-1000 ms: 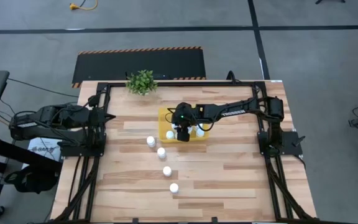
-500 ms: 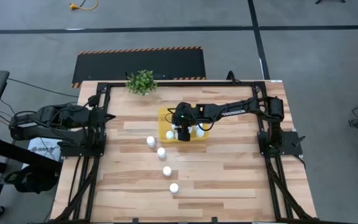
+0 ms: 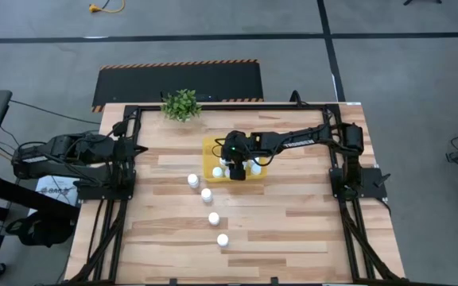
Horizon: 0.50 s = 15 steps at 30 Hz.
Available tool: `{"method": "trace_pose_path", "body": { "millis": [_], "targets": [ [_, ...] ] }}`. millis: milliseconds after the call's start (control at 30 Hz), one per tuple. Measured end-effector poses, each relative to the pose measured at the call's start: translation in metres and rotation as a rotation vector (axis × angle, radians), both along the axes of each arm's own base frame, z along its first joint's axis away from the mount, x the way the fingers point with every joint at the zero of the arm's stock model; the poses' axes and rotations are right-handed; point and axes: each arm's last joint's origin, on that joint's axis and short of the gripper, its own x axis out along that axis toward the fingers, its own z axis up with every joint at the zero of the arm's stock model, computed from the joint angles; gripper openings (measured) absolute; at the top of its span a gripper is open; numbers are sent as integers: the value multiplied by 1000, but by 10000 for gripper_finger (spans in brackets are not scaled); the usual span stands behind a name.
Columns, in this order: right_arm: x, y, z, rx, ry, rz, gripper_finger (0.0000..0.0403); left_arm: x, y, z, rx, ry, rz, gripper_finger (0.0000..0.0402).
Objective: Pick and place pill bottles into a basket
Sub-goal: Put the white medicine bottle into the yellow bin
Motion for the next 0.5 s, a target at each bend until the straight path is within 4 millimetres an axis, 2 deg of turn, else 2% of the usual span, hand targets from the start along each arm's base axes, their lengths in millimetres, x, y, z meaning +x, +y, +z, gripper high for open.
{"method": "trace_pose_path", "body": {
  "millis": [500],
  "targets": [
    [-2,-8,12,-10,96,19,228,0,0,0,0,0,0,0]
  ]
}}
